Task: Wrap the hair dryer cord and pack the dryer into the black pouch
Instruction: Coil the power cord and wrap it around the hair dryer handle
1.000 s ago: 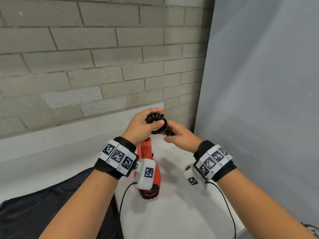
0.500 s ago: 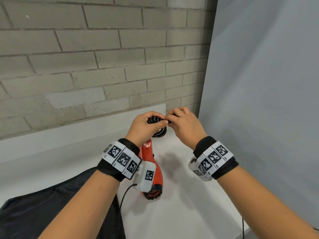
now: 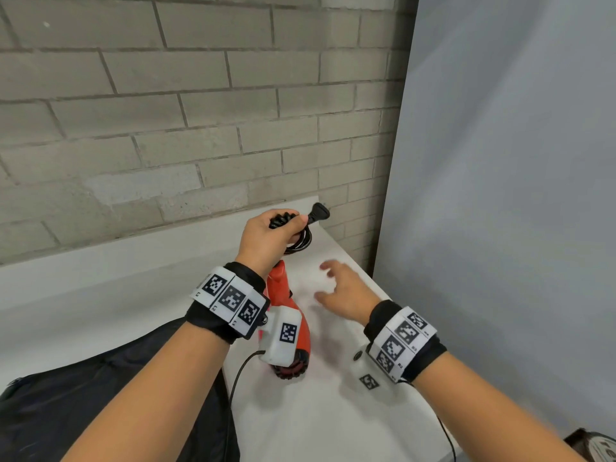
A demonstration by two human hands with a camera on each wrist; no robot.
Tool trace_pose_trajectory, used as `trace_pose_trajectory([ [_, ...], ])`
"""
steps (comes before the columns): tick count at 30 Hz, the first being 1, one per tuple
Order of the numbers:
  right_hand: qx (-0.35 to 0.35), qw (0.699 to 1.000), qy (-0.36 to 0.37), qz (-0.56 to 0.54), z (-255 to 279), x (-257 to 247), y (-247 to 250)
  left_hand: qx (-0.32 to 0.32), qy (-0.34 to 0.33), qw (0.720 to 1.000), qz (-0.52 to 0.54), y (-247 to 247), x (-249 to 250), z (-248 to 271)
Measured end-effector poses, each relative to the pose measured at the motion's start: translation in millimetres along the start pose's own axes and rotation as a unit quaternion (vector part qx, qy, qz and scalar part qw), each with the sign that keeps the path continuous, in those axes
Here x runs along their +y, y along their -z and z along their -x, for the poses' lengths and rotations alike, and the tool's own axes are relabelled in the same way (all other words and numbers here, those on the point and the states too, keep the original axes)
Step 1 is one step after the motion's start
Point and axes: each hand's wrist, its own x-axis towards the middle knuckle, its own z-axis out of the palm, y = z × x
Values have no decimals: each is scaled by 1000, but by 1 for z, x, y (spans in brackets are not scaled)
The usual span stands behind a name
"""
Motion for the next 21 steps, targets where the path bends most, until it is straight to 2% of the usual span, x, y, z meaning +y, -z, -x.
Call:
trace_pose_trajectory([
  [3, -154, 987, -36, 10, 6, -2, -20, 7, 3, 999, 31, -3, 0, 4],
  [6, -208, 978, -34, 1, 9, -7, -35, 6, -7, 998, 55, -6, 1, 8],
  [17, -175, 982, -37, -61, 8, -4, -61, -35, -91, 994, 38, -19, -1, 32],
  [21, -111, 990, -67, -52, 2, 8, -51, -45, -88, 993, 58, -8, -1, 35],
])
